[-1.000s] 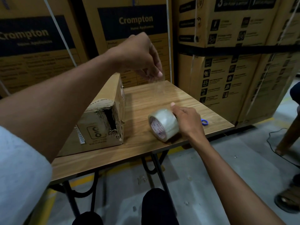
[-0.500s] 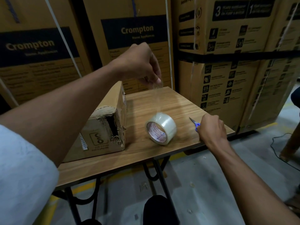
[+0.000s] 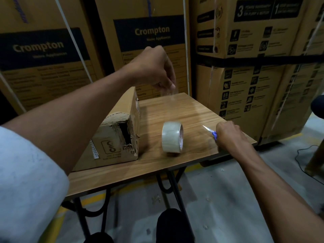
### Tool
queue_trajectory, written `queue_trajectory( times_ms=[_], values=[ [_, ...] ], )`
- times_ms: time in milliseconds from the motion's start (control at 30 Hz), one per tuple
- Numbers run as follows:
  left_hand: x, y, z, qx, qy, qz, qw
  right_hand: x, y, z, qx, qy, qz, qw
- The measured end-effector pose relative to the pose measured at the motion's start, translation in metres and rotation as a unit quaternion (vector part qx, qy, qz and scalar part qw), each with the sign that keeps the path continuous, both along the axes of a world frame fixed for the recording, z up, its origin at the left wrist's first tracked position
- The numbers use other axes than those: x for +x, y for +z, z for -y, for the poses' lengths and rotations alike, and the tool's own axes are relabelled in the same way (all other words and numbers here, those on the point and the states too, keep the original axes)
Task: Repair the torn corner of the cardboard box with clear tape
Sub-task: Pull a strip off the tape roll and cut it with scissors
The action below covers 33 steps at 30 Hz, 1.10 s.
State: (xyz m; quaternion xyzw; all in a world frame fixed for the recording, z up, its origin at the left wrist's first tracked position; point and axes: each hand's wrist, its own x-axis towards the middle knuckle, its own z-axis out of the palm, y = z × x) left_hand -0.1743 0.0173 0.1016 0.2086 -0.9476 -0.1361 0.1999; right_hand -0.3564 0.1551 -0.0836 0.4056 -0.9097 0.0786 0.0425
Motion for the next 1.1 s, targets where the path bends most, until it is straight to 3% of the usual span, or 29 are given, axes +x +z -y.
queue_trajectory(
  times_ms=[467,600,767,933,1100],
  values=[
    [-0.004,0.000,0.001,-0.010,0.002,0.006,1.000,0.002,0.026,0.001,0.049,-0.015,0.114,0.992],
    [-0.004,-0.001,0.002,-0.012,0.011,0.002,1.000,-0.007,0.028,0.002,-0.004,-0.007,0.163,0.987],
    [-0.003,-0.002,0.003,-0.016,0.003,-0.002,1.000,-0.007,0.042,-0.006,-0.129,0.094,0.186,0.969],
    [-0.004,-0.002,0.004,-0.037,0.012,0.004,0.999,0.001,0.051,-0.002,-0.263,0.120,0.261,0.921],
    [-0.002,-0.003,0.005,-0.044,0.013,0.003,0.999,0.006,0.050,0.002,-0.253,0.154,0.185,0.937]
  ],
)
